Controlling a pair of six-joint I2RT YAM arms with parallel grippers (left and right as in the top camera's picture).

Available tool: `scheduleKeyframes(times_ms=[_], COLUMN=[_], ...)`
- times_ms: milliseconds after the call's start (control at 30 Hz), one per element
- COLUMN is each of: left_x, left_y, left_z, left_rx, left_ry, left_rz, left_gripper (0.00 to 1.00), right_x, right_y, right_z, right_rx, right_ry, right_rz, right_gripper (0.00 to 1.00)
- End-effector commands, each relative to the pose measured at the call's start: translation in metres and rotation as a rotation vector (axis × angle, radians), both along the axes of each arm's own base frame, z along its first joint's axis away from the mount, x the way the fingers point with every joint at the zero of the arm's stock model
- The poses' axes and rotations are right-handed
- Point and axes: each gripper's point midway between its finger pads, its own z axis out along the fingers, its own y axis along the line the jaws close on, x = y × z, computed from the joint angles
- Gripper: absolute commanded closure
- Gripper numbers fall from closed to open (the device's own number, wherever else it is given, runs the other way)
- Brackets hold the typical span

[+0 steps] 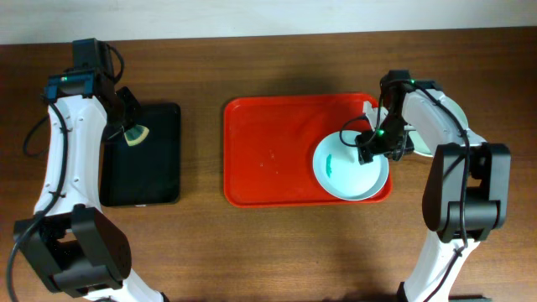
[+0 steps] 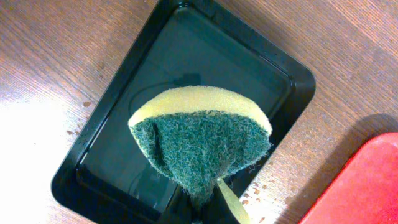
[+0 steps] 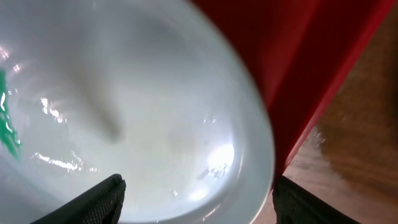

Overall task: Clean dirty plates on tray and stack at the side
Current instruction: 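Grasp the light blue plate rim on the red tray with the right gripper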

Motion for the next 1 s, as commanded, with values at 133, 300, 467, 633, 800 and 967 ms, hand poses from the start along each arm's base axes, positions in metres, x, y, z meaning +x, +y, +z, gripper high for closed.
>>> scheduleKeyframes(times_ms=[133,300,467,633,800,967], left_x=[-0.001,-0.001,-0.001,-0.001,0.001,0.008], left_y=[-0.001,-0.001,-0.002,-0.002,-0.014,-0.054], left_z=[-0.003,-0.003,-0.003,-0.003,-0.004,-0.007], left_rx=[-0.011,-0.014,-0.014,-0.014,-0.078,-0.203], left_ry=[0.005,0.004,0.004,0.004,-0.004,-0.021], left_rz=[0.007,0.007,0.006,0.004,-0.017,-0.158], left_gripper=[1.0,1.0,1.0,1.0,1.0,1.0], right_x=[-0.026,-0.024,-0.02,-0.003,0.001,-0.001], right_y=[0.007,0.019,0.031,0.033,0.026,0.04], right_z=[-0.008,-0.007,-0.007,-0.013,-0.024,-0.032], right_rx=[0.032,0.097,0.137,0.098,0.05,0.133], right_ry=[0.11,0.106,0.089,0.011,-0.01,-0.016], right_rz=[-0.064,-0.1,-0.089,-0.067,-0.156,-0.161], right_gripper=[0.23,0.27,0.28,0.35,0.42,0.59])
